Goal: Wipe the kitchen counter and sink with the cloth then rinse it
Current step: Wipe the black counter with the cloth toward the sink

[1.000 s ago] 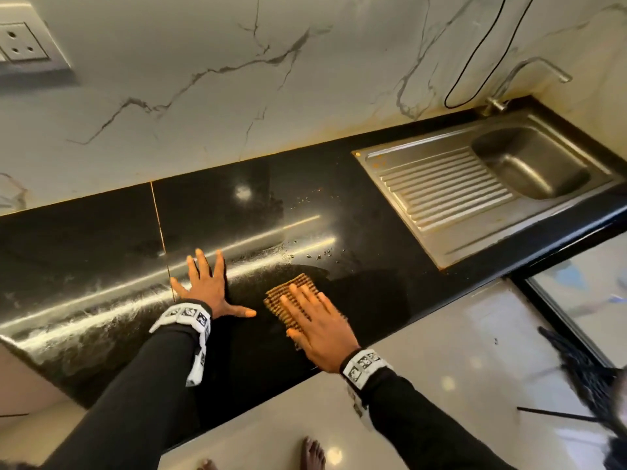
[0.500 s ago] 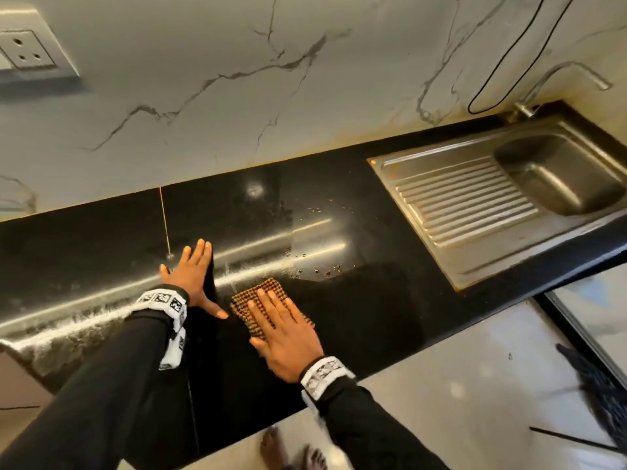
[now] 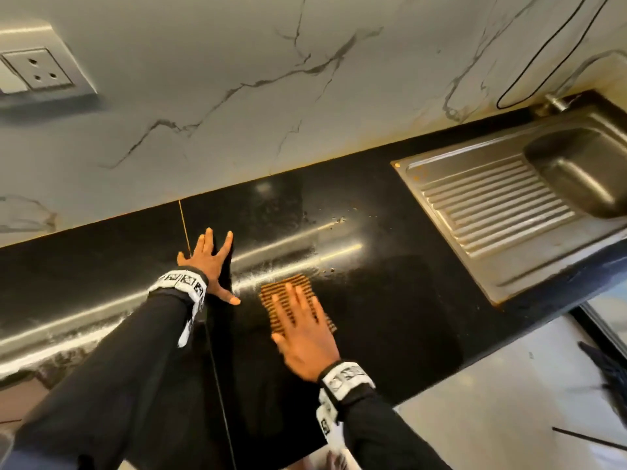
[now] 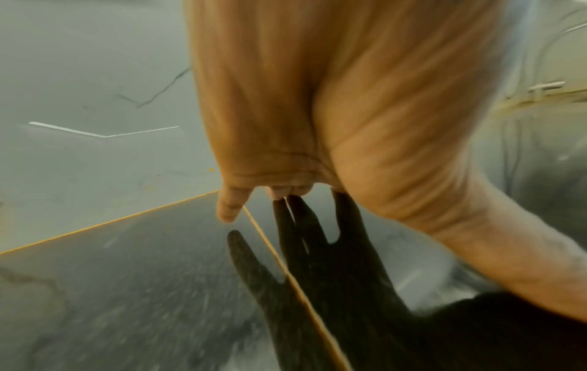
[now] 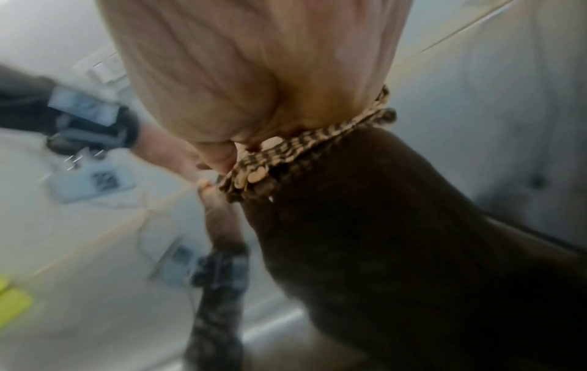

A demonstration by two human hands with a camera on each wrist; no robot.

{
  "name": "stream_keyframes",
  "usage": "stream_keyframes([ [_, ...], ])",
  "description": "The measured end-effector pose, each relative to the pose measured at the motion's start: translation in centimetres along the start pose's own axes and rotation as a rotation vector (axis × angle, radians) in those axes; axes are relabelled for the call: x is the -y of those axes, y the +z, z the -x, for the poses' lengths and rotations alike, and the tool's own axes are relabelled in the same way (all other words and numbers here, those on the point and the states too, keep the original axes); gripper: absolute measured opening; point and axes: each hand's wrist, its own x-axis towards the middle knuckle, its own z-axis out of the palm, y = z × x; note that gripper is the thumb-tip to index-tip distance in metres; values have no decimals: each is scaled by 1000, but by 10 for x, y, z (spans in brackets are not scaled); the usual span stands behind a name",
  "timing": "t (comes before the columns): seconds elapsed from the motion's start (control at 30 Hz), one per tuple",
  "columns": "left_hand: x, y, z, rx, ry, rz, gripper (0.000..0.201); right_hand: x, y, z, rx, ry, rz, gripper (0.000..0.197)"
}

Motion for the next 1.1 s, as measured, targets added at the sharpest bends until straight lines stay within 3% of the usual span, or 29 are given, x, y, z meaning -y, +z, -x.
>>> stream_keyframes([
  [0.07,1,-11,-10,17,-62,32,182,1,-2,-15,-4,-69,9,71],
  [0.13,-3,-15,-23,35,-127,37,193,-39,-11,-24,-11,-69,49,68],
  [0.27,-3,-12,-30,40,-151,38,195,-180,-56,-21,-83,426,95,69],
  [0.33,-2,-11,-33,23,-144,26,193,-213,-66,-14,-38,560,-13,69],
  [0.4,-6,-12,-35,44,-165,23,196,-180,-61,-19,-52,584,12,74],
  [0.43,-8,-14,-38,57,-177,28,198,-147,-52,-26,-67,521,45,76],
  [0.57,-11,-16,-43,93,-204,16,203,-16,-13,-54,45,16,32,74],
  [0.67,-8,-17,-40,97,-194,23,202,-34,-21,-77,39,-116,79,70],
  [0.7,-8,-18,-40,104,-196,24,202,-61,-26,-81,14,-70,112,69],
  [0.77,-8,-19,-41,105,-194,24,202,-132,-47,-89,-49,192,138,69],
  [0.83,-7,-19,-42,116,-190,36,204,-192,-74,-88,-15,429,65,69],
  [0.9,-6,-20,-42,115,-179,36,204,-203,-80,-88,22,532,-23,71],
  [0.93,-5,-21,-43,111,-175,35,203,-186,-77,-91,7,533,-32,72],
  [1.0,-7,-22,-44,115,-183,47,203,-119,-55,-96,-45,411,34,74],
  [1.1,-8,-22,-40,108,-189,50,203,-15,-22,-108,57,-49,63,74],
])
